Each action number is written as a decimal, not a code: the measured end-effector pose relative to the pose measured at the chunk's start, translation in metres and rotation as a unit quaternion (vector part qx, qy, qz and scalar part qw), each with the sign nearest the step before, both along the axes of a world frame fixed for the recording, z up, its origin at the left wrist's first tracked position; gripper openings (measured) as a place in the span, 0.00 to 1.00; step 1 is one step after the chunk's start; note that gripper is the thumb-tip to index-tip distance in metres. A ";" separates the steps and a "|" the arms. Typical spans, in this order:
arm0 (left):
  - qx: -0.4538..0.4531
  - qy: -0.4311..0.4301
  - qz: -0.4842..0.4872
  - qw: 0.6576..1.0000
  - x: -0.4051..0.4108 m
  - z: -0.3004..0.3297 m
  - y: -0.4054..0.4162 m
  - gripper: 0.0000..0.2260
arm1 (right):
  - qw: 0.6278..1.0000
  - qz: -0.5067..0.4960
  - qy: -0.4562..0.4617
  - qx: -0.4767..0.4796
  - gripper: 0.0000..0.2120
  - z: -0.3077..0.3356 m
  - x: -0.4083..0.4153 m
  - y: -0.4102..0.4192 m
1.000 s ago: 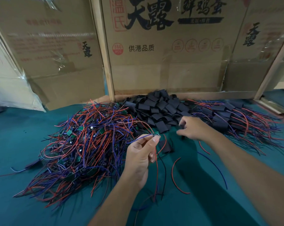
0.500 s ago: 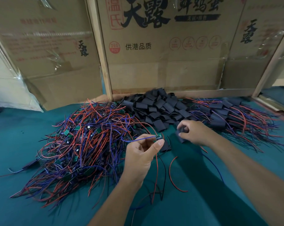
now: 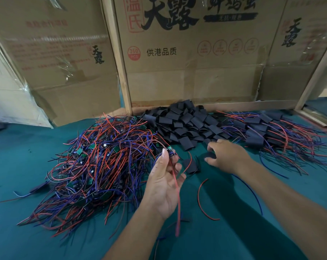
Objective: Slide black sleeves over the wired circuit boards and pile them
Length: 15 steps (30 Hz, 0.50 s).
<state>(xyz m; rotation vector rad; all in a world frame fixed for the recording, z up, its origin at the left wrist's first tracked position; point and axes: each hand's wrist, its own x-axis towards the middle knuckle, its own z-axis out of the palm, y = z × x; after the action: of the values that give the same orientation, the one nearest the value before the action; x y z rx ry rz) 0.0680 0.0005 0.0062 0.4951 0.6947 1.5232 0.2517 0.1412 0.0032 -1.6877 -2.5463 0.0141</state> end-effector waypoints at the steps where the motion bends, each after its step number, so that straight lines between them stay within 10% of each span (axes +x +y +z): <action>1: 0.004 -0.010 -0.007 1.000 0.002 0.001 0.000 0.23 | 1.000 -0.001 0.001 0.002 0.17 -0.001 0.000 -0.001; 12: 0.054 -0.007 -0.011 0.998 0.009 0.004 -0.004 0.07 | 0.997 -0.024 0.043 -0.063 0.17 0.002 0.007 -0.007; 15: 0.050 -0.005 0.001 0.999 0.010 0.004 -0.004 0.07 | 0.981 0.012 0.192 -0.021 0.13 0.017 0.001 -0.031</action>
<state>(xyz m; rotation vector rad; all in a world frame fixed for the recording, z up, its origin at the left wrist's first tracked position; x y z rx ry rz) 0.0783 -0.0037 0.0106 0.5613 0.6141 1.5663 0.2523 0.1102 0.0205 -1.4927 -2.2916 0.3611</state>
